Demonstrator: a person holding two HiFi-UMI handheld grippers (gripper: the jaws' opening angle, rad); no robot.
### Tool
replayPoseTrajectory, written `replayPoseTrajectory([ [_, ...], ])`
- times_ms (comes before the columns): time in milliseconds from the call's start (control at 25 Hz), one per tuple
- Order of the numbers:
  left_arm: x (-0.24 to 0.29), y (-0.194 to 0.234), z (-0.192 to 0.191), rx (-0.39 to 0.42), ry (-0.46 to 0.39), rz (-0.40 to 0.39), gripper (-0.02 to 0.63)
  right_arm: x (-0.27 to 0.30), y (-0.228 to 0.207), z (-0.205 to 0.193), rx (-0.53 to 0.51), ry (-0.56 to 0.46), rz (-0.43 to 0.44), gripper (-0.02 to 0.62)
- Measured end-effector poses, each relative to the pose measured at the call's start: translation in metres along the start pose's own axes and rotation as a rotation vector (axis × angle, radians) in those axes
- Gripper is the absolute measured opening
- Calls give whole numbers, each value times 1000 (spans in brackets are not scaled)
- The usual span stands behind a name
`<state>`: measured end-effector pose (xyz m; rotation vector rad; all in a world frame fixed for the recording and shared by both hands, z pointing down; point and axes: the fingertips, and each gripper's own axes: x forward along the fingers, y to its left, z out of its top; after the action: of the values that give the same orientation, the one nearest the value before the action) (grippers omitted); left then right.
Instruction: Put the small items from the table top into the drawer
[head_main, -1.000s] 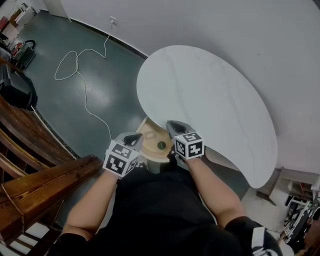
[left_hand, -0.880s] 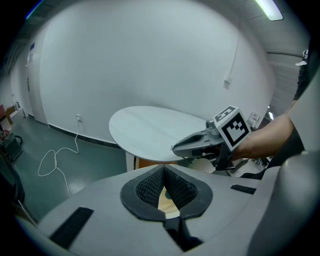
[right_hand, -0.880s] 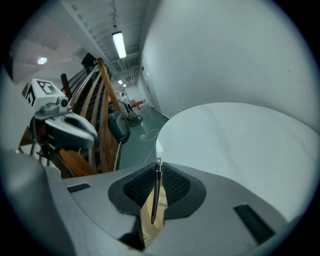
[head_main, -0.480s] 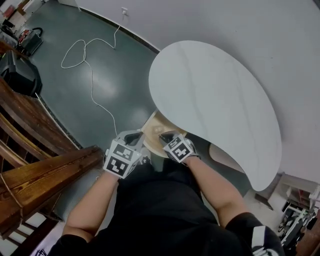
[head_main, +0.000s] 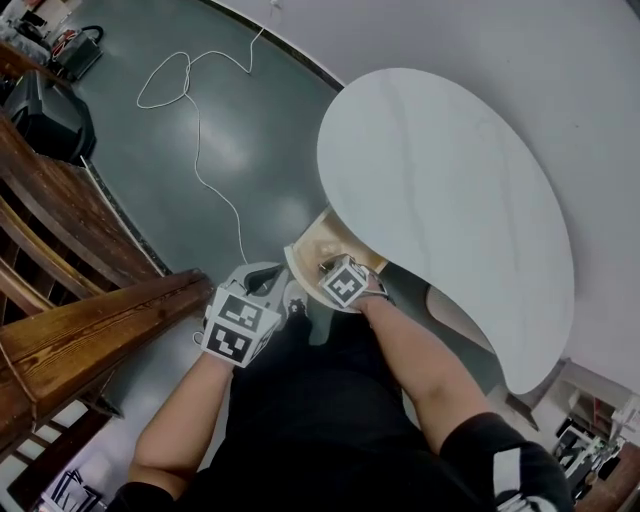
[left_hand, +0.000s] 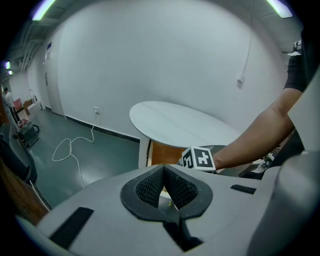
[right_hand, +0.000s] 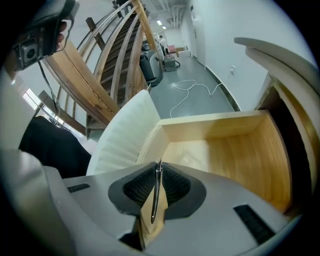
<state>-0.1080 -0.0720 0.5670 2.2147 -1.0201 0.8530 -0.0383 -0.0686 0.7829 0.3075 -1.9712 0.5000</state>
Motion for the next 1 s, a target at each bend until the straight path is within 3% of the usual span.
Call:
replayPoseTrajectory([
  [200, -8, 5, -9, -13, 14, 19, 14, 20, -2, -11, -3, 59, -2, 41],
  [560, -9, 6, -15, -12, 25, 11, 14, 22, -2, -11, 15, 53, -2, 69],
  [1000, -1, -10, 11, 43, -31, -41, 14, -59, -4, 5, 160, -170, -107, 67],
])
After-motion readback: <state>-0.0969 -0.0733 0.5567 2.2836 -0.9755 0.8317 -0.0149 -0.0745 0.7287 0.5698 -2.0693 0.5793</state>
